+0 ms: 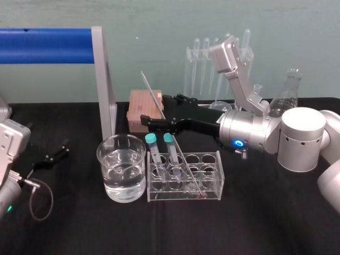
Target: Hold the thermometer with one hand and immerse one end into the beaker, then reinsert it into the test tube rack.
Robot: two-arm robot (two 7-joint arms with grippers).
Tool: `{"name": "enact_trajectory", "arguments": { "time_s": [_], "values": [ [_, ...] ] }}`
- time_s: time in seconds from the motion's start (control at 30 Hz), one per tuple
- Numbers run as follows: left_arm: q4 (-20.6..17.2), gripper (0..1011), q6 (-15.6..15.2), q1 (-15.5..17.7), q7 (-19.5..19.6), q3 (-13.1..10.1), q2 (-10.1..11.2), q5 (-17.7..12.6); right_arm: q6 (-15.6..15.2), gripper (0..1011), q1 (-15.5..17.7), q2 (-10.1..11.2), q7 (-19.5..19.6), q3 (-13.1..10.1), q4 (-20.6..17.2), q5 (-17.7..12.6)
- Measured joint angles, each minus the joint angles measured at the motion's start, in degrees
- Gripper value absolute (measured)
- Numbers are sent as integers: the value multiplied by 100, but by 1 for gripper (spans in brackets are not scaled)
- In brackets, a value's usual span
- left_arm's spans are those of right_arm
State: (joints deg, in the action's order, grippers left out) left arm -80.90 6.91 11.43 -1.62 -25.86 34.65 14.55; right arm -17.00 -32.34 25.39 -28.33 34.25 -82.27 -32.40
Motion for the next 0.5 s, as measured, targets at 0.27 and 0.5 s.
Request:
{"name": "enact_trajectory", "arguments": {
  "time_s": [0.27, 0.5],
  "values": [
    [0, 1008, 0, 0, 0, 0, 0, 0, 0, 1003, 0, -4, -3, 0, 0, -2],
    [0, 1008, 0, 0, 0, 0, 0, 0, -1, 874, -3, -7, -6, 1, 2, -3]
  ]
}}
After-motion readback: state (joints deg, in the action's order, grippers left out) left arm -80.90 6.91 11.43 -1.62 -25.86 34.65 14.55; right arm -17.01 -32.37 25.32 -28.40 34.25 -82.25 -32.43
